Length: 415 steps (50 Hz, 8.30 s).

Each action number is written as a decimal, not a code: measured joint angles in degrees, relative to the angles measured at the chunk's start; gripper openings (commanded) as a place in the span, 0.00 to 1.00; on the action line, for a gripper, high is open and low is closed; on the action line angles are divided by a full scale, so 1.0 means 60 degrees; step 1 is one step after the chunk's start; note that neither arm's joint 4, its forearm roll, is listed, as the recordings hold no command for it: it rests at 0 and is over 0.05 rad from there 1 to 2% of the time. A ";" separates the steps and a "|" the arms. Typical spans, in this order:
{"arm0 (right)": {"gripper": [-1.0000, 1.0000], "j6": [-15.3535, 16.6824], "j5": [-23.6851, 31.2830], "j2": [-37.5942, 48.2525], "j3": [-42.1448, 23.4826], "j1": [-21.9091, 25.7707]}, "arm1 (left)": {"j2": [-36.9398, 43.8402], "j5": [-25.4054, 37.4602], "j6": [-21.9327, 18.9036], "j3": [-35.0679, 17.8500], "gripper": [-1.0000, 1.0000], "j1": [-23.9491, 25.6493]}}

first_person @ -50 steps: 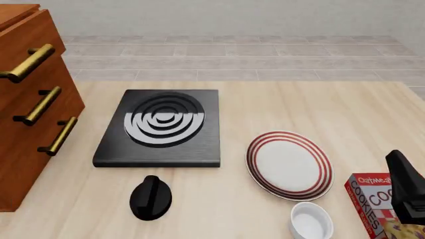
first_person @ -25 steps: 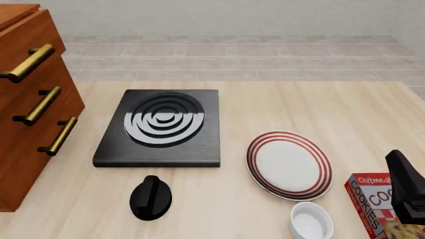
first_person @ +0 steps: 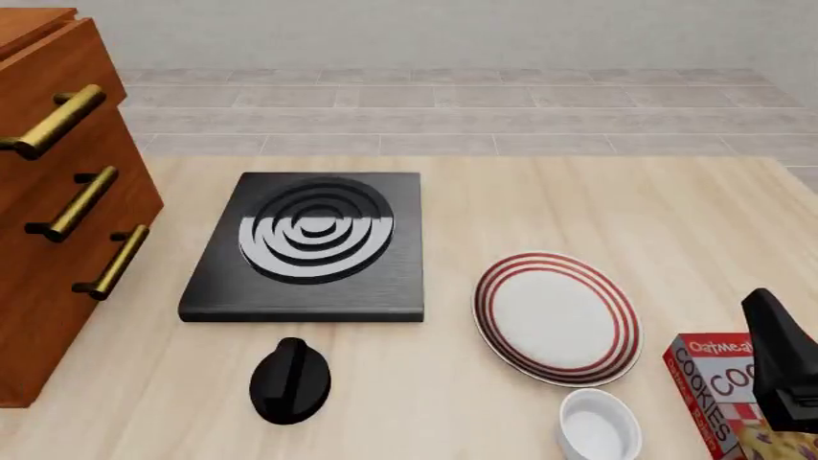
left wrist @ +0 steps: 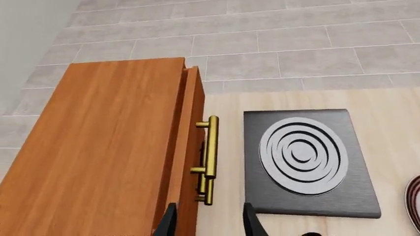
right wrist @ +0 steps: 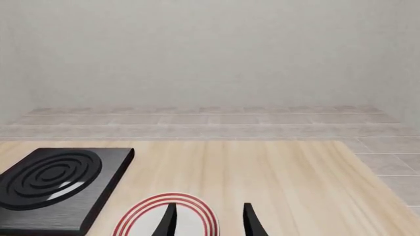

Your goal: Pick the akita bowl in the top layer of the wooden cabinet and place it on the plate.

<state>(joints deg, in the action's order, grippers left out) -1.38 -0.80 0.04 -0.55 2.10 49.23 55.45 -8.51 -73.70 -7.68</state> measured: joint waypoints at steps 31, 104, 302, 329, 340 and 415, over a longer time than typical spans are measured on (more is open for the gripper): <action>1.00 0.0028 0.0051 0.0005 0.0004 -0.0035 | 0.0552 -0.0412 -0.0681 0.0630 1.00 -0.0798; 1.00 -0.0087 0.0056 -0.0002 0.0048 -0.0095 | 0.0737 -0.1987 -0.1270 0.2638 1.00 -0.1526; 1.00 -0.0296 -0.0022 -0.0001 0.0041 -0.0340 | 0.2518 -0.1823 0.1053 0.1804 1.00 0.3124; 1.00 -0.0289 -0.0036 -0.0002 0.0049 -0.0365 | 0.3086 -0.1959 0.1319 0.1406 1.00 0.4202; 1.00 -0.0299 -0.0046 -0.0002 0.0050 -0.0380 | 0.3236 -0.1949 0.1359 0.1276 1.00 0.4487; 1.00 -0.0301 -0.0118 -0.0004 0.0013 -0.0370 | 0.3411 -0.0433 -0.0377 -0.1545 1.00 0.3112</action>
<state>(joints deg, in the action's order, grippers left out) -3.19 -1.51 0.01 -0.47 -0.12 69.70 52.86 -10.78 -82.98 11.00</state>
